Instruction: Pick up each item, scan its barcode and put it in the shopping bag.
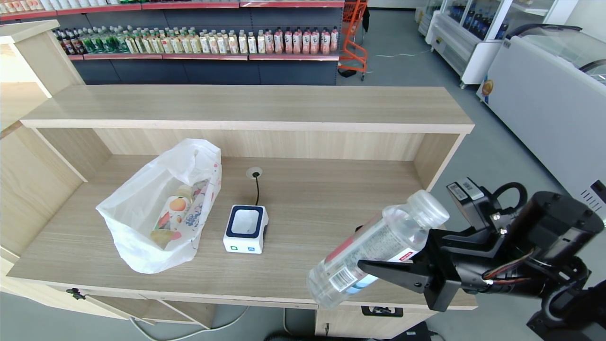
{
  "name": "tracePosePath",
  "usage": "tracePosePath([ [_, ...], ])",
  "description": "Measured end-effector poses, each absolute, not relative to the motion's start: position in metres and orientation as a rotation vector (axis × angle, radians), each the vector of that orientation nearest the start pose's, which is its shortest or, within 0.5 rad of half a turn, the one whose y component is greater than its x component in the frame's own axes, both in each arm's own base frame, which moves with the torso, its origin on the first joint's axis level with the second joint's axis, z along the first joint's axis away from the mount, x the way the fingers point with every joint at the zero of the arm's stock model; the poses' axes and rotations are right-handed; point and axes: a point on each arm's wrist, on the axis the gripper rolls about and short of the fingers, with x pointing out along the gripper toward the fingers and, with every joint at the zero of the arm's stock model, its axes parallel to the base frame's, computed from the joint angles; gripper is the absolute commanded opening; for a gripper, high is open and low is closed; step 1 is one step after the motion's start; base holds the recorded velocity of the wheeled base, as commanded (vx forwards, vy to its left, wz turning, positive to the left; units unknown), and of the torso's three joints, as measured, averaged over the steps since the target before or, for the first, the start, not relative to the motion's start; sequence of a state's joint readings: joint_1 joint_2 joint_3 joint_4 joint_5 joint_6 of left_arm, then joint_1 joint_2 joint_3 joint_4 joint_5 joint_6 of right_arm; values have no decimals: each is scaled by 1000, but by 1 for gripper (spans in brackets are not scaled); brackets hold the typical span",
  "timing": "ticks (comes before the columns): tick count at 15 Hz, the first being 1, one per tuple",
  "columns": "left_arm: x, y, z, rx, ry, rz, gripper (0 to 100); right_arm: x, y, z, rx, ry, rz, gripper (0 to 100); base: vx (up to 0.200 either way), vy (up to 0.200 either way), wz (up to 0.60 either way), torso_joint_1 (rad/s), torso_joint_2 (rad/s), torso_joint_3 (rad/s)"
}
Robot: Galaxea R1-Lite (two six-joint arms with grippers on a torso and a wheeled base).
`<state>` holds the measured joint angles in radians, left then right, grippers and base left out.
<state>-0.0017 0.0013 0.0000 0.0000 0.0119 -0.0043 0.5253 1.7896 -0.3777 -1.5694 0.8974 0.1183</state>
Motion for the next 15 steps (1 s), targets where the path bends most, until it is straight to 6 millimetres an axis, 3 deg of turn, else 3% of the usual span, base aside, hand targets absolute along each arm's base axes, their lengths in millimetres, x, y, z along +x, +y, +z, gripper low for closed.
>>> tracePosePath([
  [15, -23, 0, 76, -4, 1, 10, 100, 215, 146, 146, 67, -78, 1433, 0, 0, 0, 0, 0, 0, 0],
])
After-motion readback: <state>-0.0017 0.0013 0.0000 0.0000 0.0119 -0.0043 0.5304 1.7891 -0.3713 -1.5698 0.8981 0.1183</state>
